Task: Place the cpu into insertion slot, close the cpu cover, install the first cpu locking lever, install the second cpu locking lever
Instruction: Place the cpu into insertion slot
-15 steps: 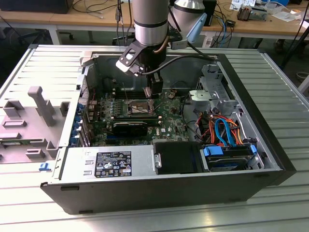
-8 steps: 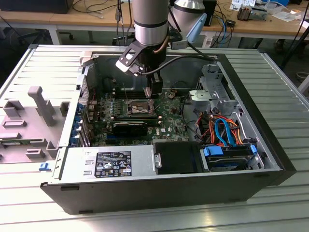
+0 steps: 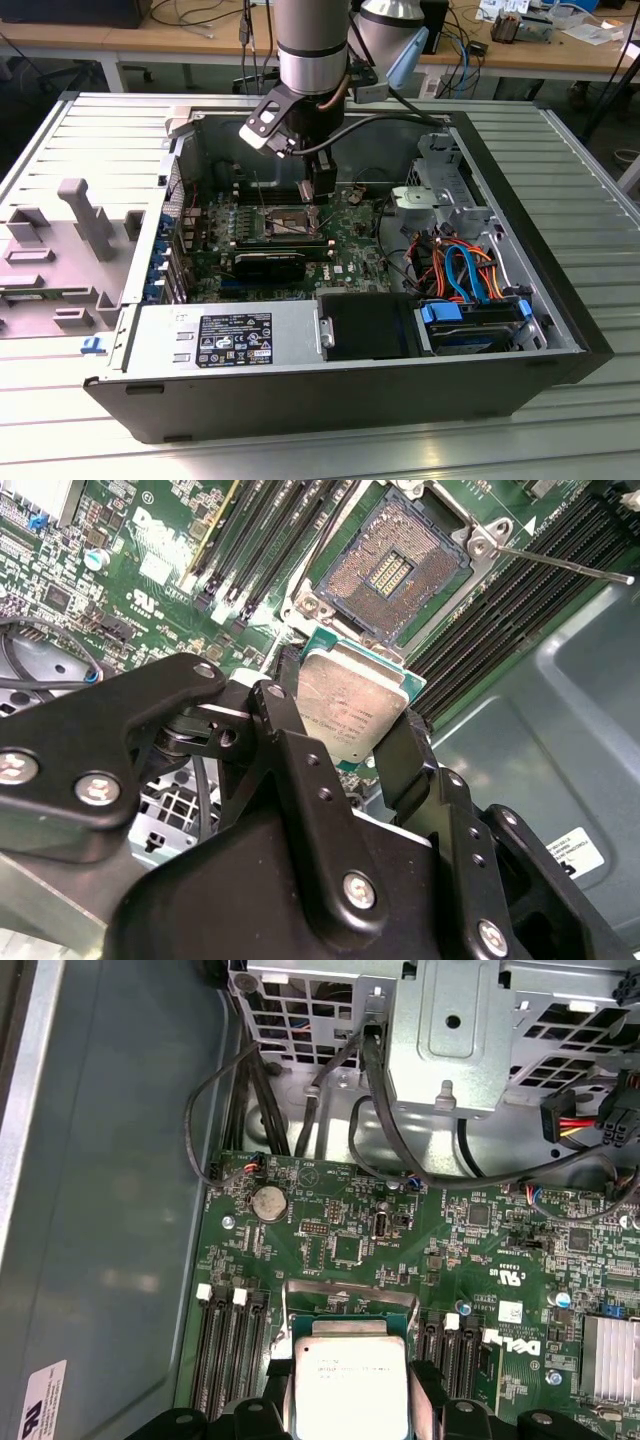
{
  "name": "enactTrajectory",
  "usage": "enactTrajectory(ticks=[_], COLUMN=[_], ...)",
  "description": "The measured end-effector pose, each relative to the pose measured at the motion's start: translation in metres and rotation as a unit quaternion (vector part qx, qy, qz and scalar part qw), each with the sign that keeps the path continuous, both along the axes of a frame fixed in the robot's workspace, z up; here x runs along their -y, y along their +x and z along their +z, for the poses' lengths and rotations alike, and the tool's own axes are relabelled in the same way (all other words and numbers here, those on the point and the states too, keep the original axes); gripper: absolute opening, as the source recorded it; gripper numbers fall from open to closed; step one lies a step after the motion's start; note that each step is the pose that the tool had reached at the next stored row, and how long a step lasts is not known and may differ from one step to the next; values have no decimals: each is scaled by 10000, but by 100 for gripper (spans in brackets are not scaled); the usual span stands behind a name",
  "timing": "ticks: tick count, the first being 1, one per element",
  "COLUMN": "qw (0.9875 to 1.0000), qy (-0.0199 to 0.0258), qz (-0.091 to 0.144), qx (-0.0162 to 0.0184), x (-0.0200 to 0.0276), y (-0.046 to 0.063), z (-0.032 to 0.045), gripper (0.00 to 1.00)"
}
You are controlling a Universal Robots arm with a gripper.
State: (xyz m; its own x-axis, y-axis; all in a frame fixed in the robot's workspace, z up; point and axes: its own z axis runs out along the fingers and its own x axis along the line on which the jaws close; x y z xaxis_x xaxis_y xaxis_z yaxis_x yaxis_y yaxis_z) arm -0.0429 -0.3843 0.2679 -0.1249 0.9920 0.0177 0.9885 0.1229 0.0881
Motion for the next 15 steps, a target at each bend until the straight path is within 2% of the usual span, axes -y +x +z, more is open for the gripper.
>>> enactTrajectory(ticks=[15], qw=[10000], qy=[0], qz=[-79], qx=[0], x=[0], y=[0], z=[-4], gripper=[55])
